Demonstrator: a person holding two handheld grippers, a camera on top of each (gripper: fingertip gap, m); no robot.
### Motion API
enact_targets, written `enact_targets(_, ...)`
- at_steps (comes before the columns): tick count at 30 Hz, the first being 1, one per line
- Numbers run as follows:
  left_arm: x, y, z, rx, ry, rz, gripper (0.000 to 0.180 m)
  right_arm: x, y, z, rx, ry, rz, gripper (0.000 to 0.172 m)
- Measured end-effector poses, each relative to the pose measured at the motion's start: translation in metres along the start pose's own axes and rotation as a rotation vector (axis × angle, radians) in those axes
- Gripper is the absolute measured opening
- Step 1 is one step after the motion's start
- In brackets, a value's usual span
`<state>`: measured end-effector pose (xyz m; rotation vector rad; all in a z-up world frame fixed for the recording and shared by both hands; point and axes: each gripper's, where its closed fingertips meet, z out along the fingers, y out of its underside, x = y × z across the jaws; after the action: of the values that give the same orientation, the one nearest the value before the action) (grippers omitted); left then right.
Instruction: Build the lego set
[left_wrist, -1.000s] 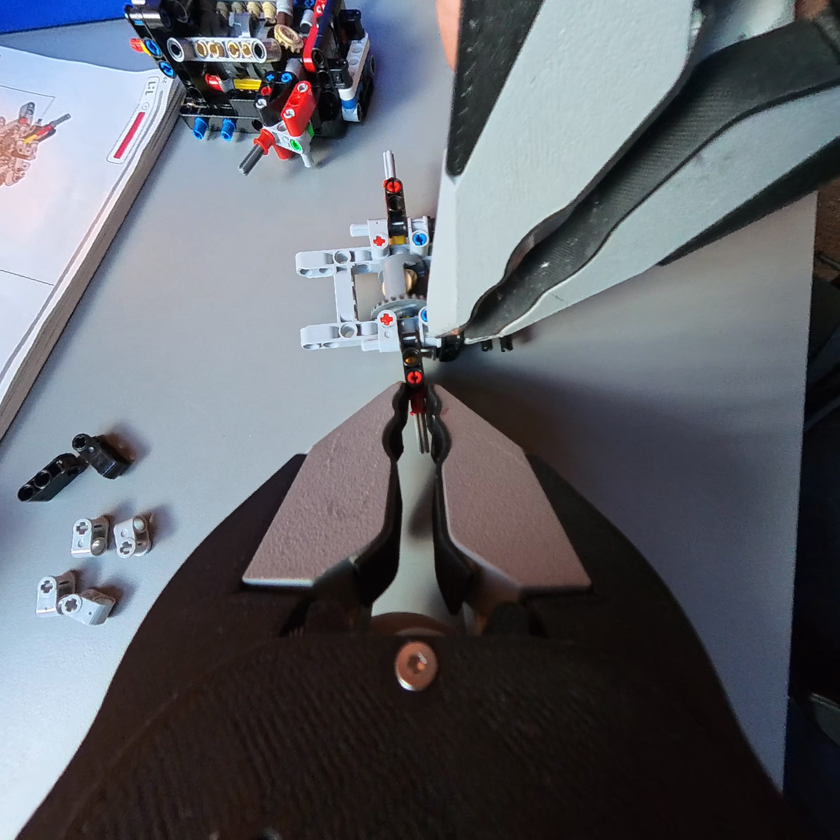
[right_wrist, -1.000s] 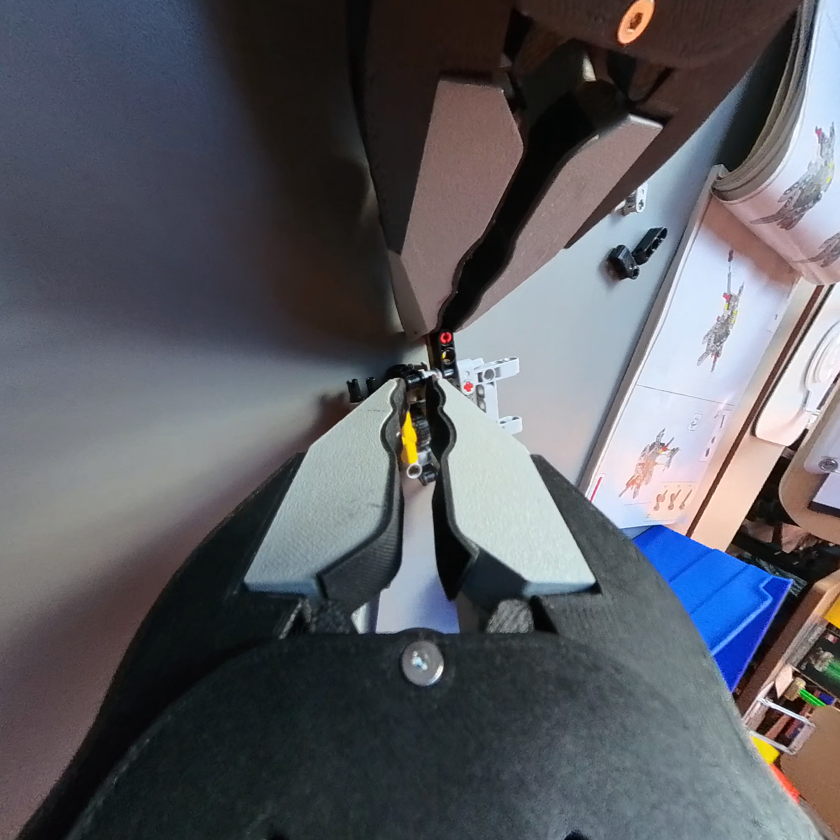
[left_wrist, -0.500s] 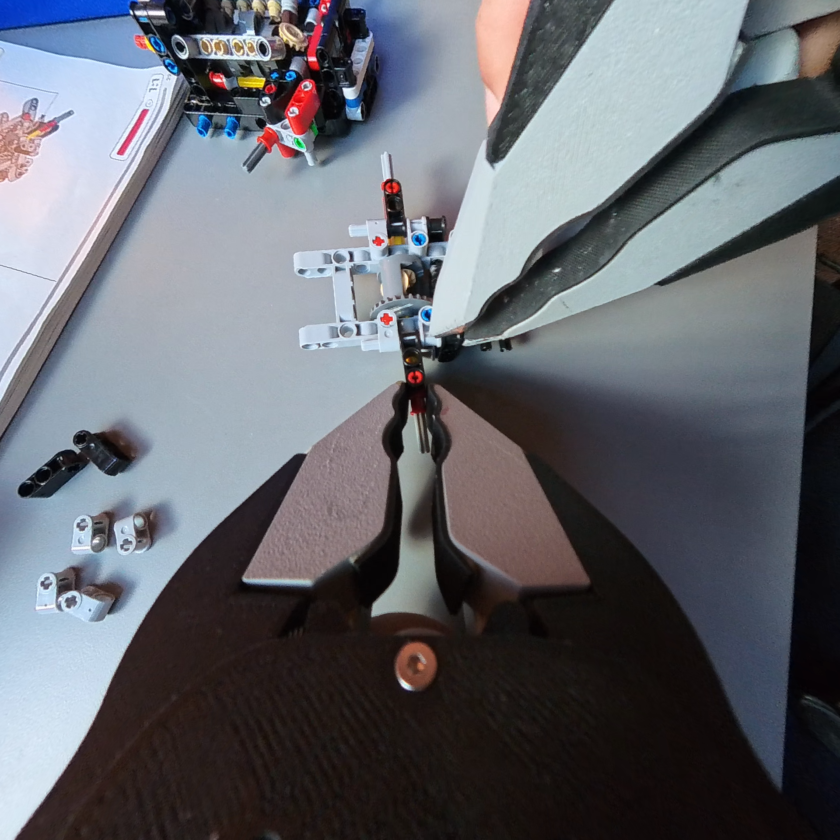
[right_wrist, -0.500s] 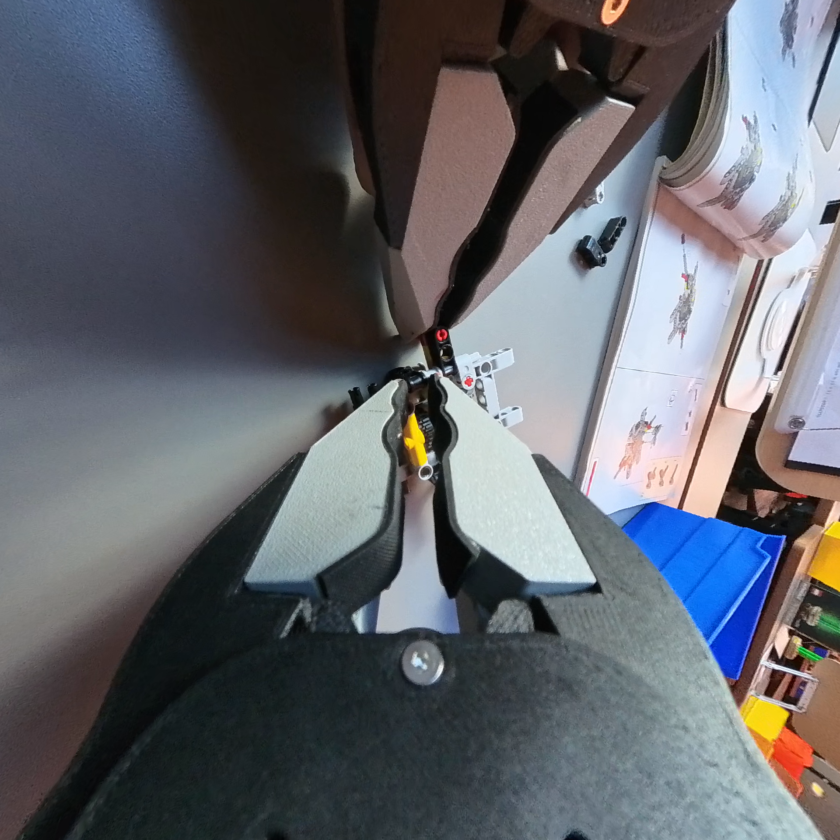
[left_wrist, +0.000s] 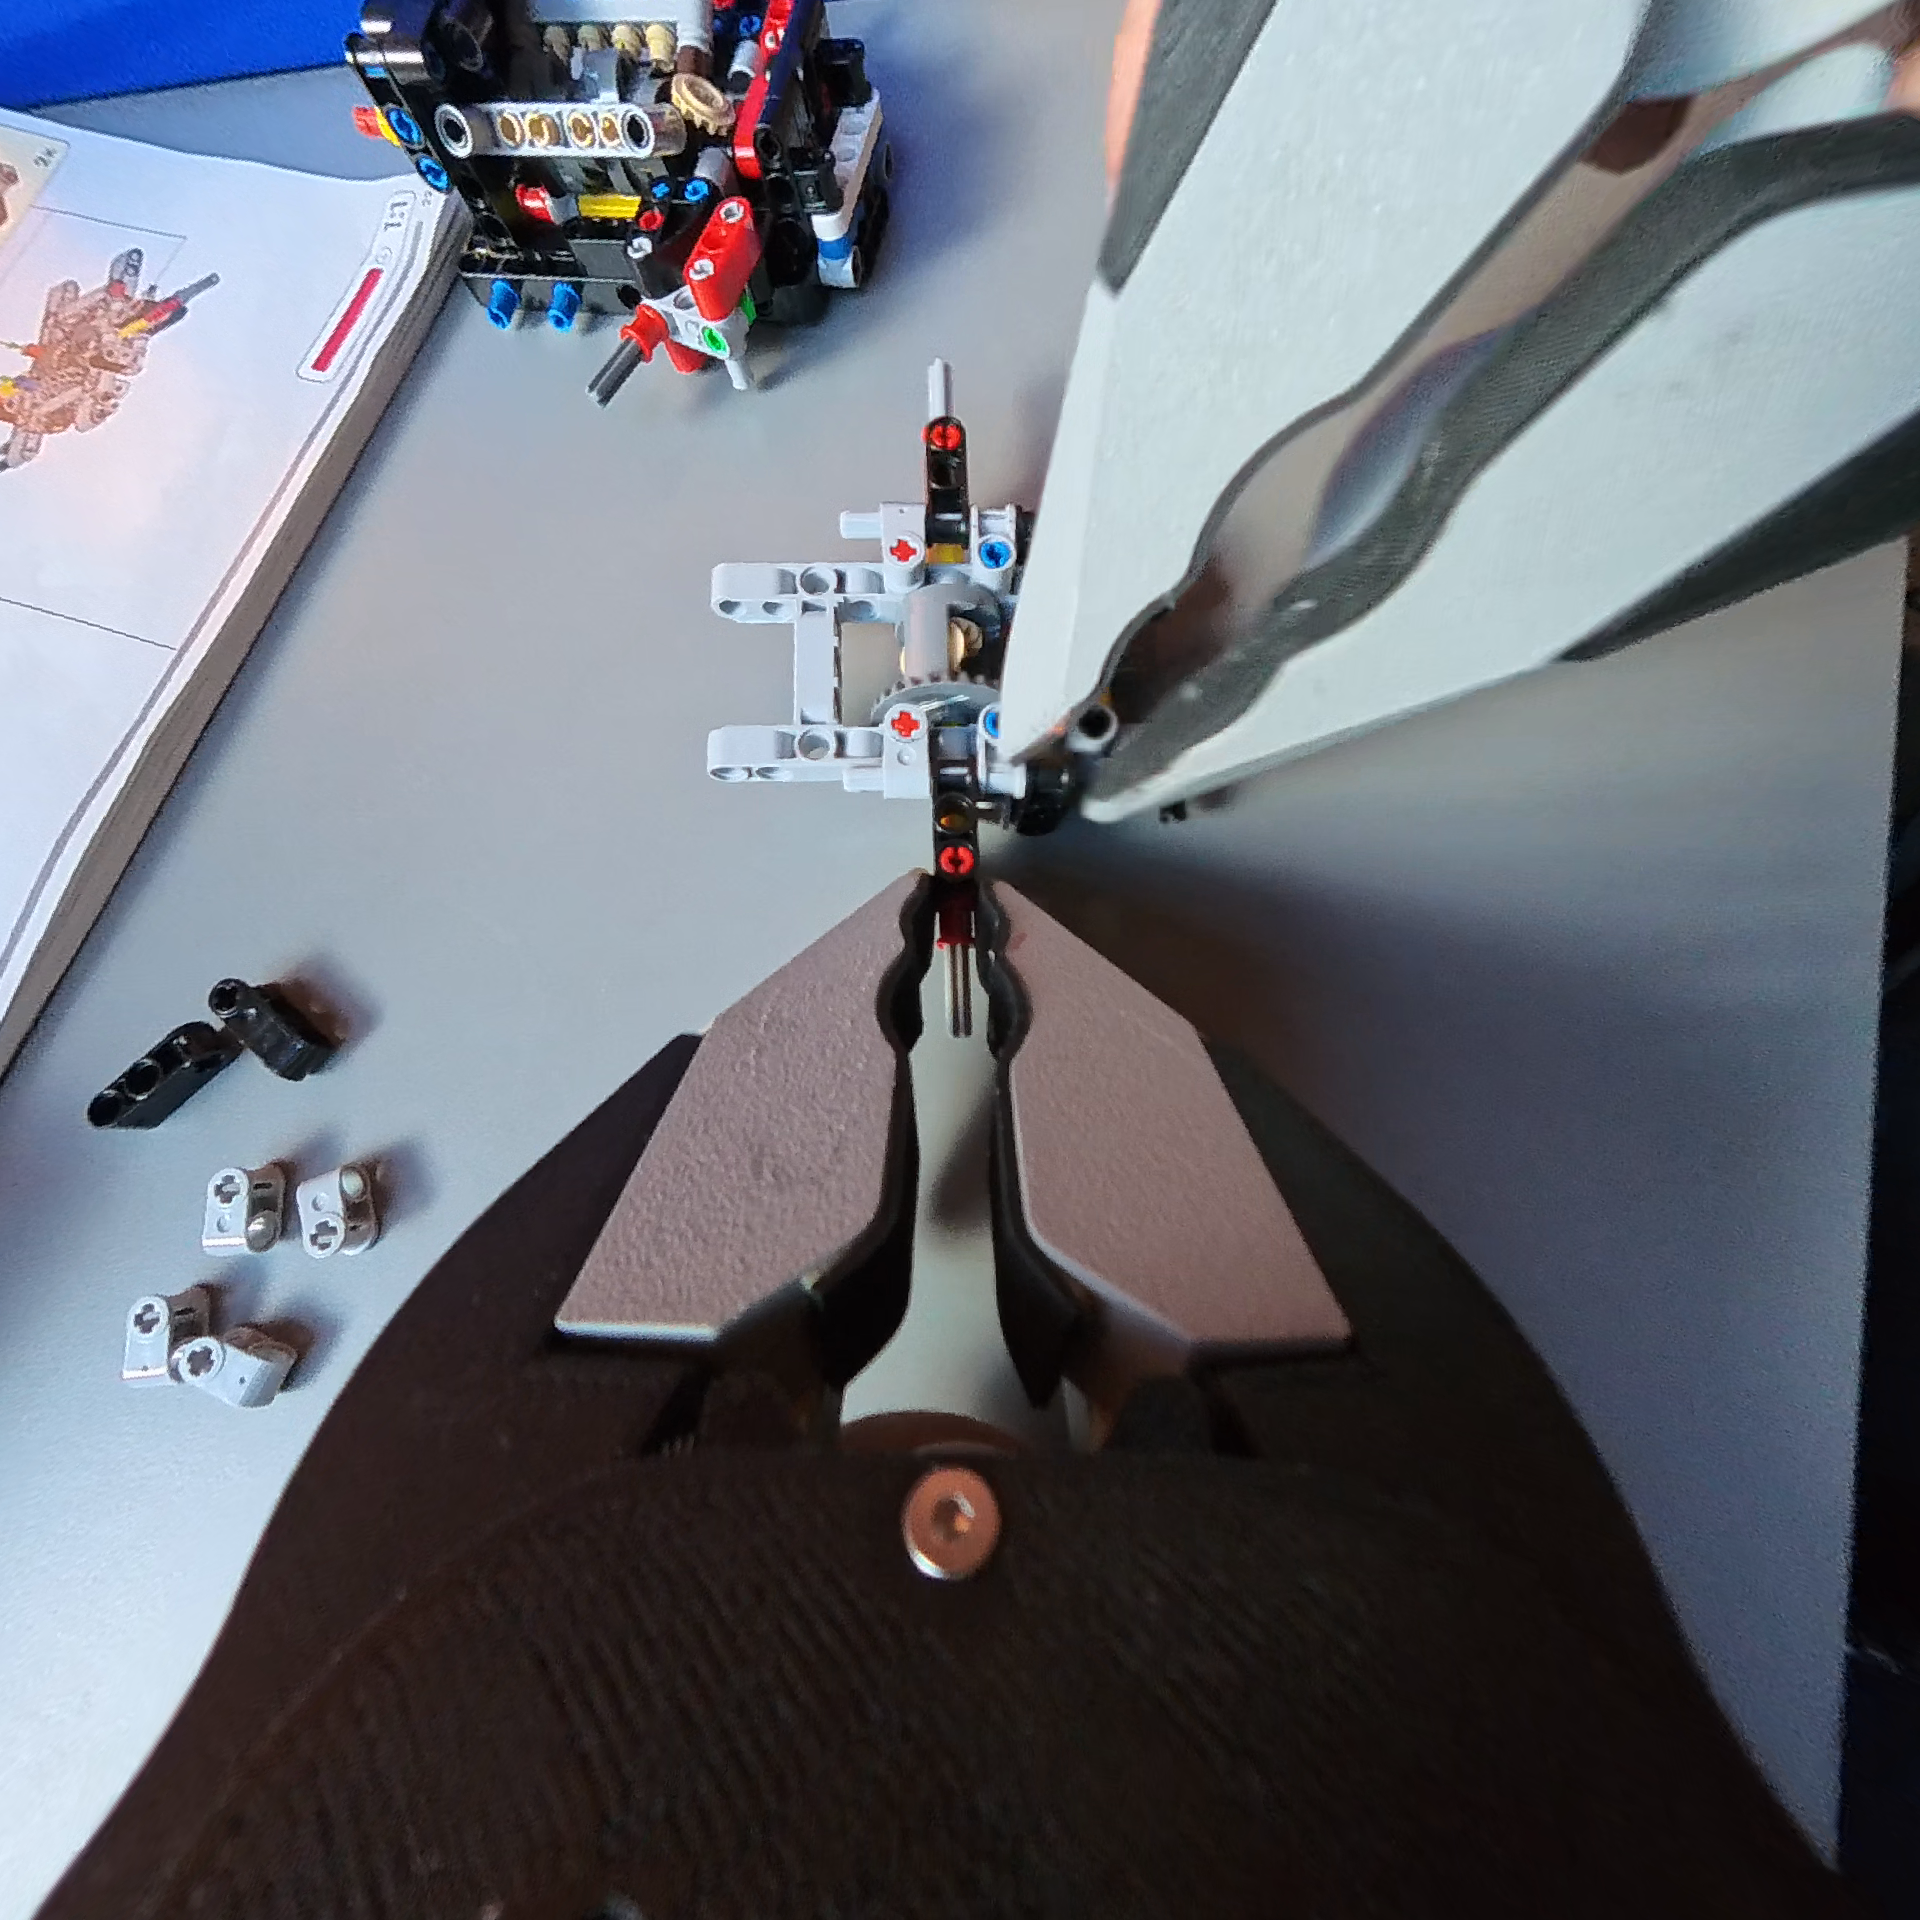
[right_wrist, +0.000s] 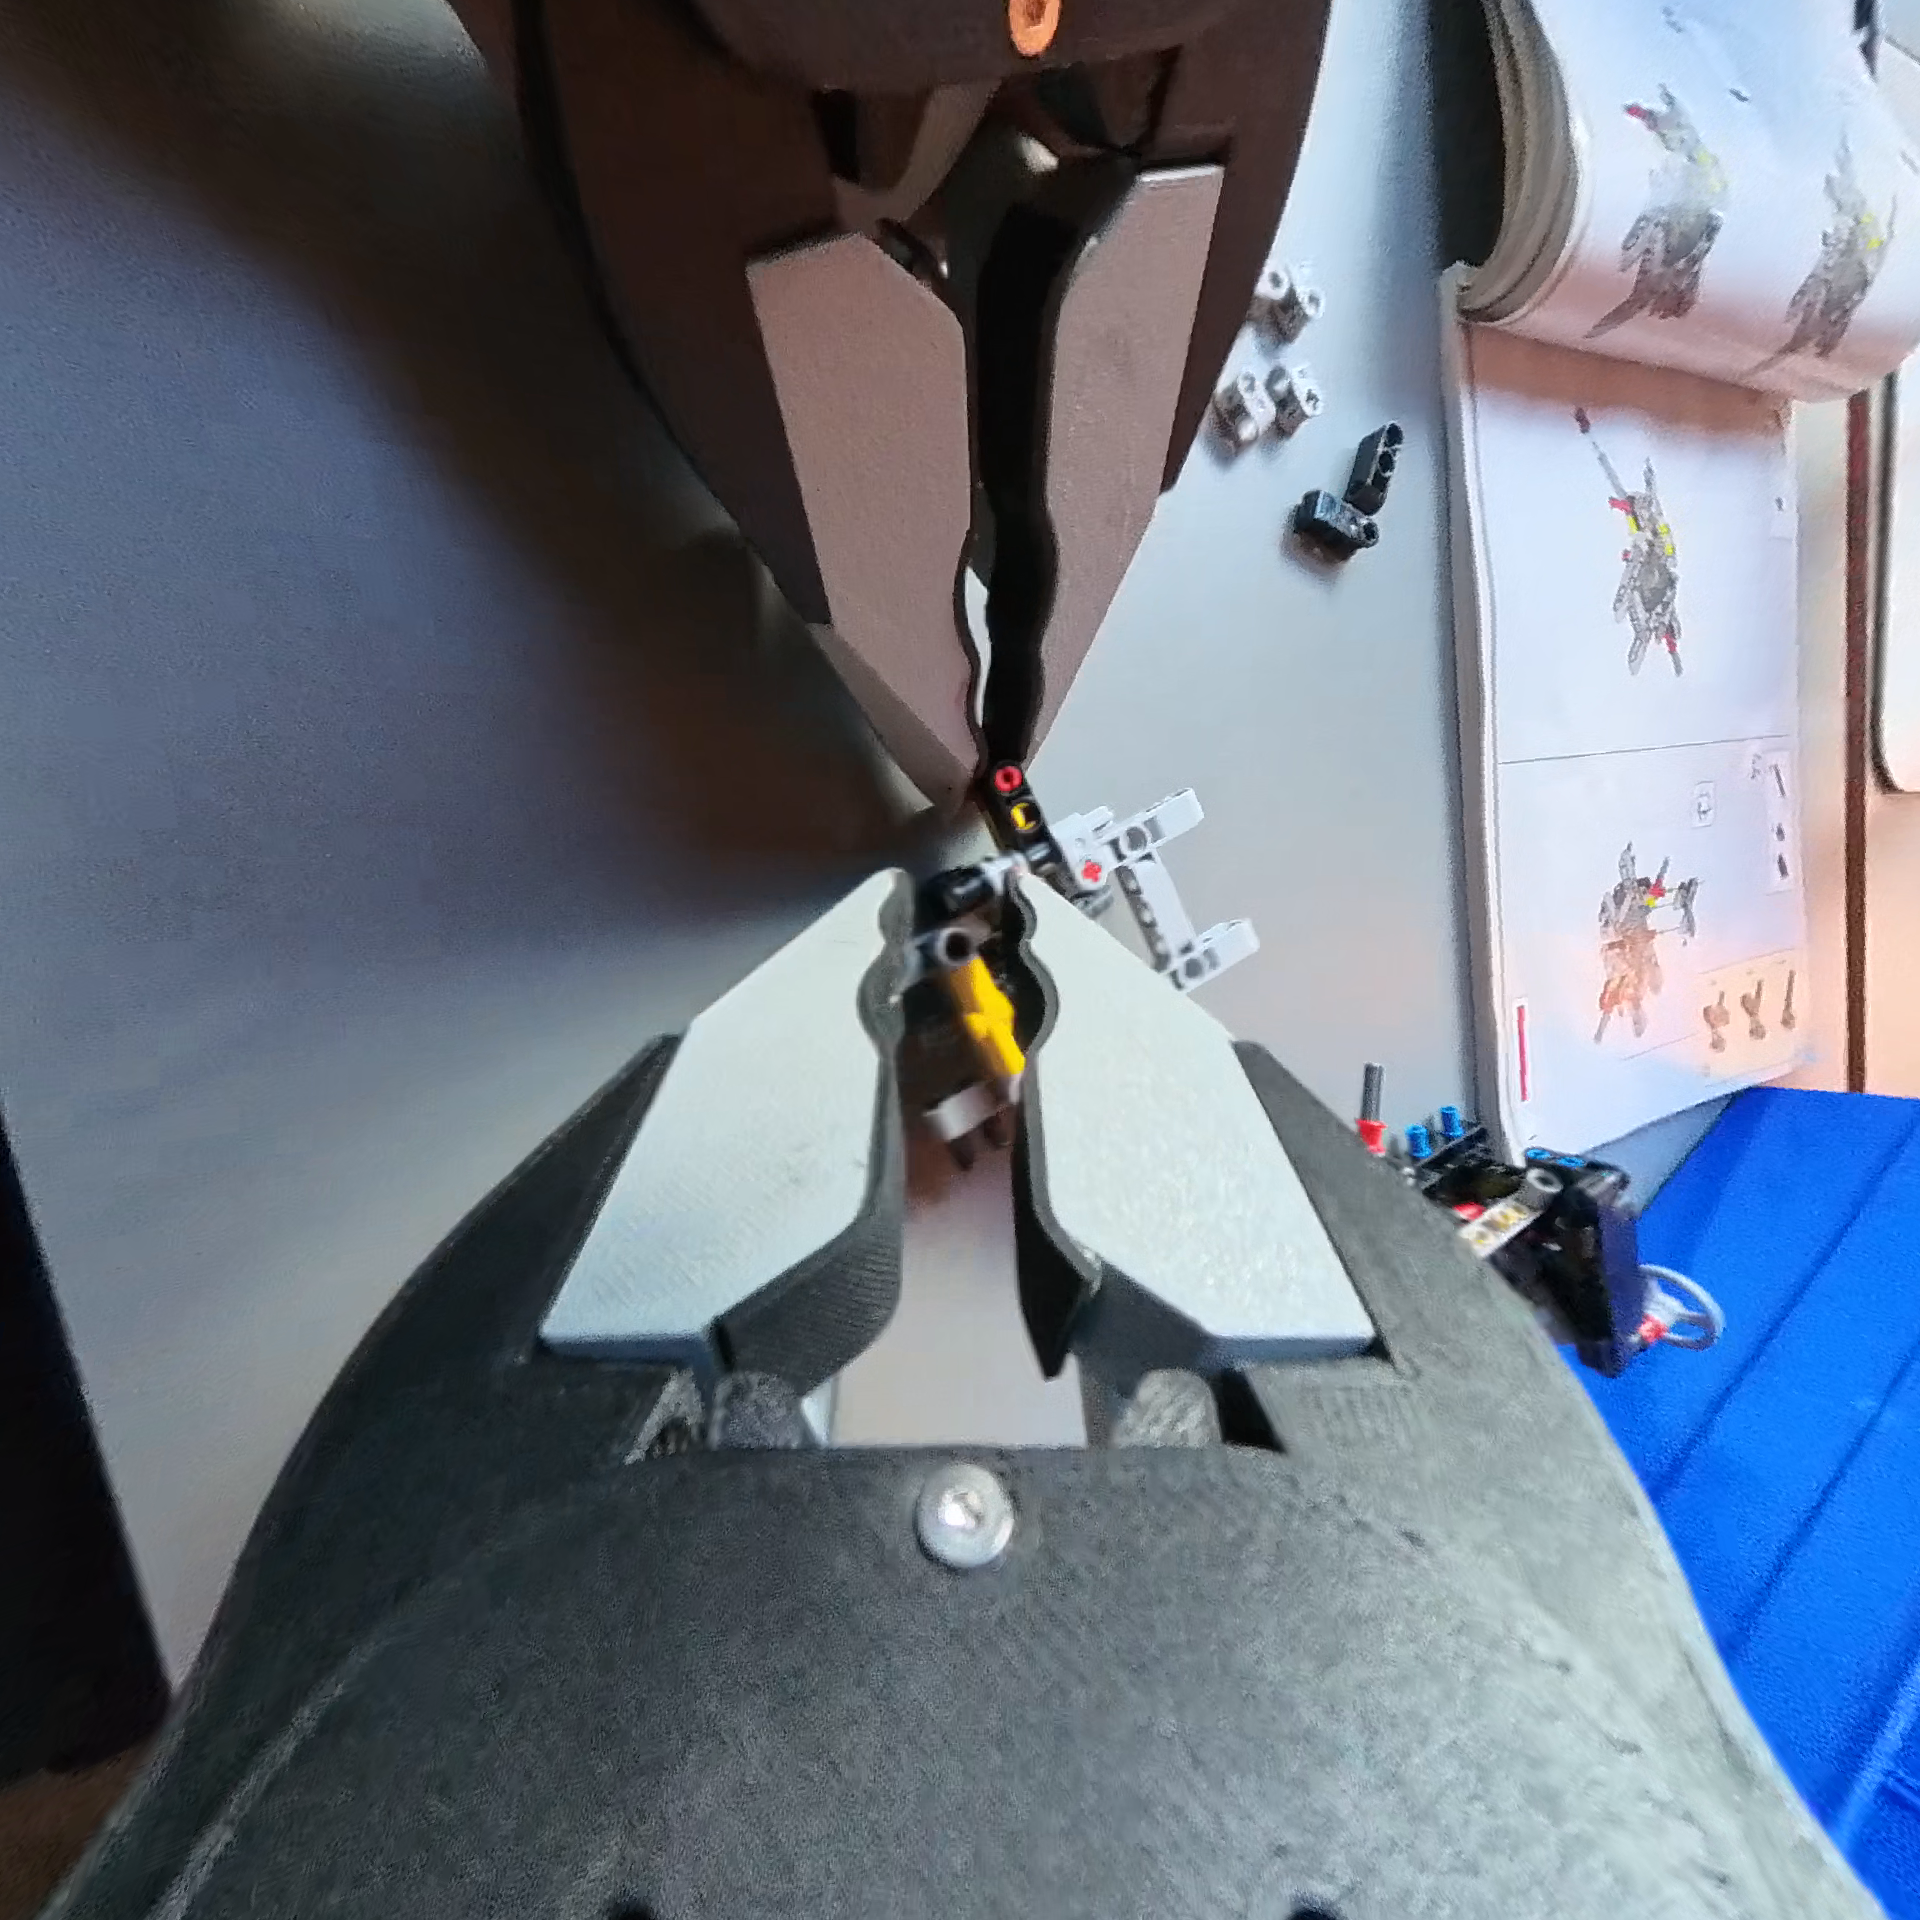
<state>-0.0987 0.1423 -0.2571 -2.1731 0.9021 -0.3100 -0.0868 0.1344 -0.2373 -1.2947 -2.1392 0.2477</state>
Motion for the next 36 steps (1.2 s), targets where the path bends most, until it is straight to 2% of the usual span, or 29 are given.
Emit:
enact_targets(4, -0.012, 0.000, -0.005, 0.022, -0.055, 0.051, 0.005, 0.011, 0.002, -0.026, 0.118, 0.071, 0.107, 0.027)
enact_targets(9, -0.015, -0.005, -0.009, 0.070, -0.107, 0.217, 0.005, 0.032, 0.041, -0.058, 0.231, 0.158, 0.234, 0.026)
enact_targets(14, -0.020, -0.002, -0.007, 0.067, -0.192, 0.419, 0.005, 0.034, 0.061, -0.054, 0.312, 0.106, 0.346, 0.026)
enact_targets(23, -0.028, -0.011, -0.015, 0.081, -0.356, 0.719, 0.005, 0.027, 0.053, -0.040, 0.452, 0.096, 0.258, 0.026)
enact_targets(26, -0.028, -0.010, -0.010, 0.039, -0.304, 0.689, 0.005, 0.026, 0.053, -0.042, 0.464, 0.101, 0.230, 0.028)
enact_targets(30, -0.031, -0.008, -0.004, 0.007, -0.171, 0.503, 0.009, 0.031, 0.053, -0.050, 0.527, 0.108, 0.268, 0.032)
enact_targets(36, -0.032, -0.022, -0.029, 0.088, -0.085, 0.340, 0.026, 0.045, 0.055, -0.067, 0.639, 0.116, 0.356, 0.034)
